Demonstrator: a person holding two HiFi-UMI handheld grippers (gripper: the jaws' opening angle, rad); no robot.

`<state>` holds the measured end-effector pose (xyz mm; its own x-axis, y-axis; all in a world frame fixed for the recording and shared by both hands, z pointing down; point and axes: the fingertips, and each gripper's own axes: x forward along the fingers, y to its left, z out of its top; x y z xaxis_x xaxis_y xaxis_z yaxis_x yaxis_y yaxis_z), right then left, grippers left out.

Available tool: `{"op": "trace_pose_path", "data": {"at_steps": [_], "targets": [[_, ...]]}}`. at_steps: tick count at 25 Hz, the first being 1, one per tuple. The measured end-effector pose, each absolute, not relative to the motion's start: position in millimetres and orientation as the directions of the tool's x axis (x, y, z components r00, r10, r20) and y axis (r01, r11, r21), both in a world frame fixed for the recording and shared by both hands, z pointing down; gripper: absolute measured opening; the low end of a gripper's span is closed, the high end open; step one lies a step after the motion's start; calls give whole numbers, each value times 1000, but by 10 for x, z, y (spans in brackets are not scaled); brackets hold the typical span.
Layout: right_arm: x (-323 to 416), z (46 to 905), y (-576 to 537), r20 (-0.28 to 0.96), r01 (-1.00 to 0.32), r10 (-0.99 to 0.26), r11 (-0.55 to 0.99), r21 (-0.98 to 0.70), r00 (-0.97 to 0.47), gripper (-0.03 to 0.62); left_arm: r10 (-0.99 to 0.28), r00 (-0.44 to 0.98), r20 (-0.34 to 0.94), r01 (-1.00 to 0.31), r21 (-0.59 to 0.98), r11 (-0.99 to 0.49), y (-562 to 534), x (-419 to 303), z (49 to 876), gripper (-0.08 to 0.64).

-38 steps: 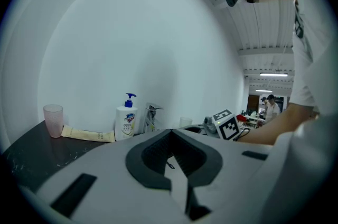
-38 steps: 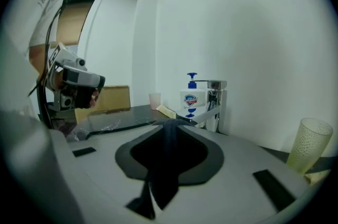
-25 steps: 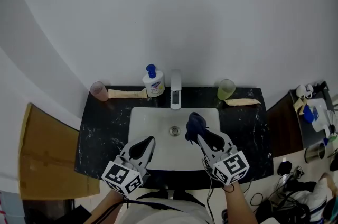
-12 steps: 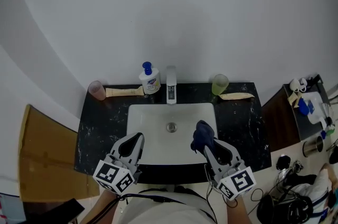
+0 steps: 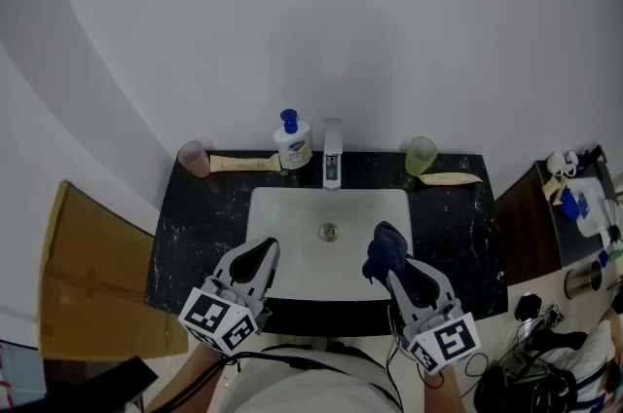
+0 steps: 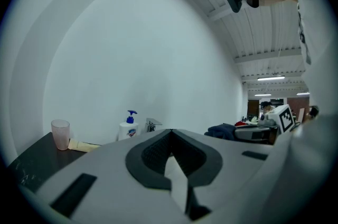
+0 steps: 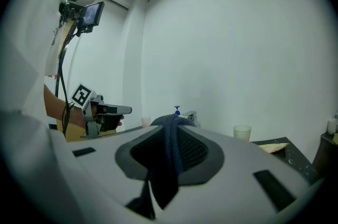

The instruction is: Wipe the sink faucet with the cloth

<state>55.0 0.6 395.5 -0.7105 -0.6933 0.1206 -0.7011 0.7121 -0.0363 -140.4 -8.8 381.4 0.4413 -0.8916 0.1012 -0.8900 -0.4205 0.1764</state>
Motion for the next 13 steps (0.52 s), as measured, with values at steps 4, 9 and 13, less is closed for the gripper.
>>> {"op": "trace_pose_path", "data": {"at_steps": [4, 9, 13], "targets": [[568, 3948, -5, 125, -697, -689, 717, -33, -714, 80, -896, 431, 106, -895, 176, -410, -85, -1404, 3780, 2], [545, 3947, -18, 126, -688, -680, 725, -29, -722, 80, -896, 437, 82, -891, 177, -419, -103, -1430, 3817, 2], [524, 3957, -26, 124, -688, -680, 725, -31, -723, 80, -901, 421, 103, -900, 171, -401, -123, -1419, 3718, 2]]}}
